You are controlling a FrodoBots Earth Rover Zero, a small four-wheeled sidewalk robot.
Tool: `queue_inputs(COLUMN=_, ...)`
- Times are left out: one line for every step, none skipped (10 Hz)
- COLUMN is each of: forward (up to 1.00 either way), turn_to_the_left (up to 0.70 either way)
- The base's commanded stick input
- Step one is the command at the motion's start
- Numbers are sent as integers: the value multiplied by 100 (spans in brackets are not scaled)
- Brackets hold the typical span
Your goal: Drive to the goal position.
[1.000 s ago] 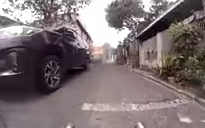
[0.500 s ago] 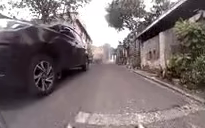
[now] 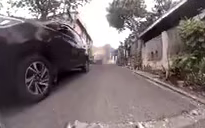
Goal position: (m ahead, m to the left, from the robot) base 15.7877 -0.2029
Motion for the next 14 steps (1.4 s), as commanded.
queue_inputs(forward=29, turn_to_the_left=0)
queue_inputs(forward=30, turn_to_the_left=0)
queue_inputs(forward=30, turn_to_the_left=0)
queue_inputs(forward=29, turn_to_the_left=0)
queue_inputs(forward=30, turn_to_the_left=0)
queue_inputs(forward=29, turn_to_the_left=0)
queue_inputs(forward=24, turn_to_the_left=0)
queue_inputs(forward=23, turn_to_the_left=0)
queue_inputs(forward=22, turn_to_the_left=0)
queue_inputs(forward=22, turn_to_the_left=0)
queue_inputs(forward=22, turn_to_the_left=0)
queue_inputs(forward=22, turn_to_the_left=0)
queue_inputs(forward=20, turn_to_the_left=0)
queue_inputs(forward=18, turn_to_the_left=0)
